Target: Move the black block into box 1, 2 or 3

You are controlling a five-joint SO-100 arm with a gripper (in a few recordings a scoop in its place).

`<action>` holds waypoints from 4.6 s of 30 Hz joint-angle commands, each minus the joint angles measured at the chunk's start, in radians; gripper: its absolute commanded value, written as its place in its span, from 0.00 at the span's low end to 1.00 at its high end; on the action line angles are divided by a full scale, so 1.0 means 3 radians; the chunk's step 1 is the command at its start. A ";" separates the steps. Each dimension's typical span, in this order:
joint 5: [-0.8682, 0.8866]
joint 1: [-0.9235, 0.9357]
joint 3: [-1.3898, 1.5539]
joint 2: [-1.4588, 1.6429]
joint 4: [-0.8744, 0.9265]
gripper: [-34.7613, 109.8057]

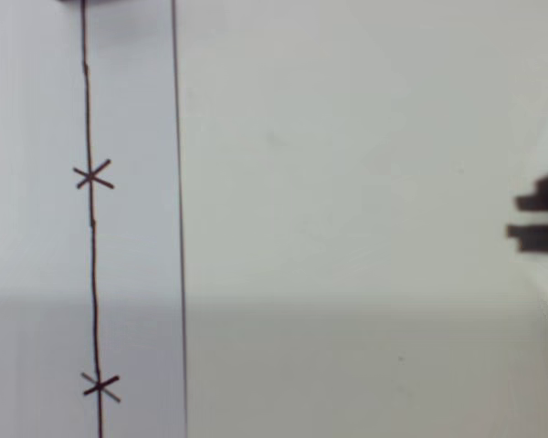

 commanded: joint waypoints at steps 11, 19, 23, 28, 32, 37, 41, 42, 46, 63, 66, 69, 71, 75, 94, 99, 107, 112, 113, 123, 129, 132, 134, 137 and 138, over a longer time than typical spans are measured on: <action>-0.0015 0.0020 0.0036 0.0005 0.0072 0.24; -0.0015 0.0020 0.0036 0.0005 0.0072 0.24; -0.0015 0.0020 0.0036 0.0005 0.0072 0.24; -0.0015 0.0020 0.0036 0.0005 0.0072 0.24; -0.0015 0.0020 0.0036 0.0005 0.0072 0.24; -0.0015 0.0020 0.0036 0.0005 0.0072 0.24; -0.0015 0.0020 0.0036 0.0005 0.0072 0.24; -0.0015 0.0020 0.0036 0.0005 0.0072 0.24; -0.0015 0.0020 0.0036 0.0005 0.0072 0.24; -0.0015 0.0020 0.0036 0.0005 0.0072 0.25; -0.0015 0.0020 0.0036 0.0005 0.0072 0.25; -0.0015 0.0020 0.0036 0.0005 0.0072 0.25; -0.0015 0.0020 0.0036 0.0005 0.0072 0.25; -0.0015 0.0015 0.0036 0.0005 0.0072 0.25; 0.0036 -0.0159 -0.0102 -0.0389 -0.0353 0.26; 0.0159 -0.0251 -0.0777 -0.1227 -0.0353 0.27; 0.0481 -0.0460 -0.2148 -0.3048 -0.0332 0.29; 0.0455 -0.0424 -0.2833 -0.3774 -0.0327 0.31; 0.0435 -0.0399 -0.2935 -0.3881 -0.0322 0.31; 0.0205 0.0128 -0.4121 -0.4888 -0.0066 0.35; -0.0031 0.0491 -0.4484 -0.5072 -0.0015 0.40; -0.0133 0.0634 -0.4556 -0.5123 -0.0010 0.40; -0.0199 0.0726 -0.4581 -0.5170 -0.0010 0.40; -0.0261 0.0844 -0.4607 -0.5246 -0.0010 0.40; -0.0276 0.0874 -0.4617 -0.5262 -0.0010 0.40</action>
